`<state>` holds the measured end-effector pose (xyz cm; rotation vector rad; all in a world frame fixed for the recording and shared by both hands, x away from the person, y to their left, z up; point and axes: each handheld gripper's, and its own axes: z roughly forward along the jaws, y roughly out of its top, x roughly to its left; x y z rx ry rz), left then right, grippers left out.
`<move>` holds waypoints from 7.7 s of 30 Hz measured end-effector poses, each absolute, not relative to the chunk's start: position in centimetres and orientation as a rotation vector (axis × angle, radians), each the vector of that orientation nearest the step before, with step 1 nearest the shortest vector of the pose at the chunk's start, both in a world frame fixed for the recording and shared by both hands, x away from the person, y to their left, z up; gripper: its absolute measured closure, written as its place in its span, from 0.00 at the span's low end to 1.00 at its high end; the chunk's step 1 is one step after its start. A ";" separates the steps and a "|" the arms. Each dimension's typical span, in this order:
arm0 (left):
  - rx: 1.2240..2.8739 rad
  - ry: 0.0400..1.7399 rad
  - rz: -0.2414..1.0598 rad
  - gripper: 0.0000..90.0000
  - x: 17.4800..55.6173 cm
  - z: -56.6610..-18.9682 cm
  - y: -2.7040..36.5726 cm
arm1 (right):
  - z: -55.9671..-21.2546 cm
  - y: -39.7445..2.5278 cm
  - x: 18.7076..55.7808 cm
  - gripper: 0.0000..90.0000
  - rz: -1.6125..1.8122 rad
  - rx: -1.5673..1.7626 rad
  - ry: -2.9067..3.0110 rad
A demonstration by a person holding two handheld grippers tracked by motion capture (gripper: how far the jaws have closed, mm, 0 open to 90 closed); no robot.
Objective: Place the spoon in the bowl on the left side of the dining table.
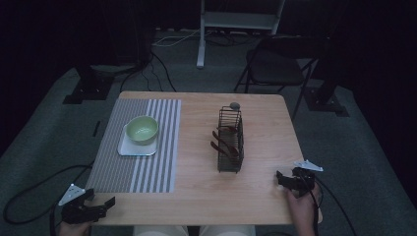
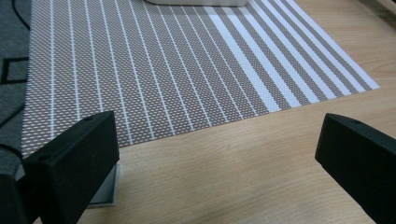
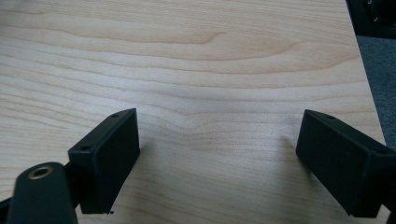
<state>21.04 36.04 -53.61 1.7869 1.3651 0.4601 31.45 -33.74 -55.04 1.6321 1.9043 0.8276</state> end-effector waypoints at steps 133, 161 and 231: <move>1.947 0.942 0.319 0.02 27.9 -48.2 23.6 | -55.0 -33.7 31.4 0.14 0.828 1.632 1.904; 1.968 0.843 0.333 0.02 30.5 -45.2 19.9 | -55.1 -33.8 31.4 0.14 0.828 1.630 1.904; 1.988 0.698 0.335 0.10 38.9 -38.8 8.4 | -55.1 -33.8 31.4 0.14 0.830 1.629 1.905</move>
